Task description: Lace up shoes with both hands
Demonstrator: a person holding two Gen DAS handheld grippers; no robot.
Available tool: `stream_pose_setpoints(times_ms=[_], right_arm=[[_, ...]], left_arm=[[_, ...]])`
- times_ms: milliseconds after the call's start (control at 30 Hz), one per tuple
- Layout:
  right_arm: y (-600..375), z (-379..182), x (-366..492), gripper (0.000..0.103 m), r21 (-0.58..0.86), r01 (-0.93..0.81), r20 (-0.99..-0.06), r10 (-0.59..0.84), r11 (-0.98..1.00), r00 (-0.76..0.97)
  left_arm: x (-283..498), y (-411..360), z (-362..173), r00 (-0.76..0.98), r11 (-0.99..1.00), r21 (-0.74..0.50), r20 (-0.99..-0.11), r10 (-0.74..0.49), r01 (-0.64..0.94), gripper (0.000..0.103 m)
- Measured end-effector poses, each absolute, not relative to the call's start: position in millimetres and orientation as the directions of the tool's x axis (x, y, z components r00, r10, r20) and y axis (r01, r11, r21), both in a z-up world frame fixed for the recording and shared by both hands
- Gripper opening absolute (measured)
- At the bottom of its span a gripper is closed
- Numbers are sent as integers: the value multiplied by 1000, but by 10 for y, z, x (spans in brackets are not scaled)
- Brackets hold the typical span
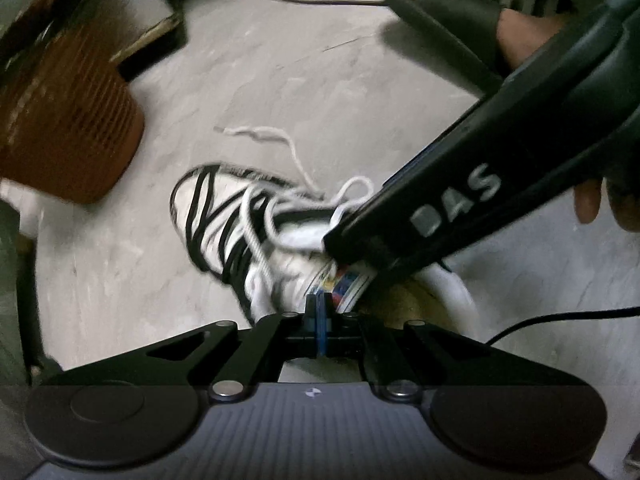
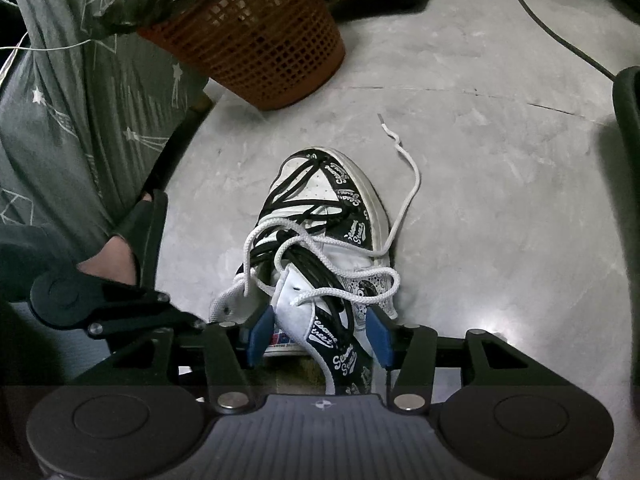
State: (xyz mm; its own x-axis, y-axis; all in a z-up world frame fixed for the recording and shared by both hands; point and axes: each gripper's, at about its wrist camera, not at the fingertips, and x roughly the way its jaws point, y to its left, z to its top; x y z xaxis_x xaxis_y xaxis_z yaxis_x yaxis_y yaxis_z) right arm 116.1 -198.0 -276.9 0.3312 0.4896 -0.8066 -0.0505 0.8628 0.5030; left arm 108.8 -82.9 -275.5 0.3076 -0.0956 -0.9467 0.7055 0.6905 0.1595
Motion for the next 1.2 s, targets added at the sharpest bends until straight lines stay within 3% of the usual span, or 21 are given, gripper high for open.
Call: stream_pose_setpoints(times_ms=[333,467,667,1200], right_arm=[[-2399,-2856,1124,54,684,190,-700,560,705,443],[-2583,-2904,1132,54,740,292,-658,561,606,502],[-2513,-2916,1139,54,736,269,-664,582,622,470],[-2494,-2935,1130,54,709,279,-692,562,648,454]], left_arm=[[1030,-932,-2635,333,654,177,-935,-121,735,3],[1023,-991,-2599,348,641,188,-928,-132,744,12],[1057,-1077,-2628,356,612,207,-925,-132,764,22],[1105,-1161,-2695,379,597,243,-919,-111,765,20]])
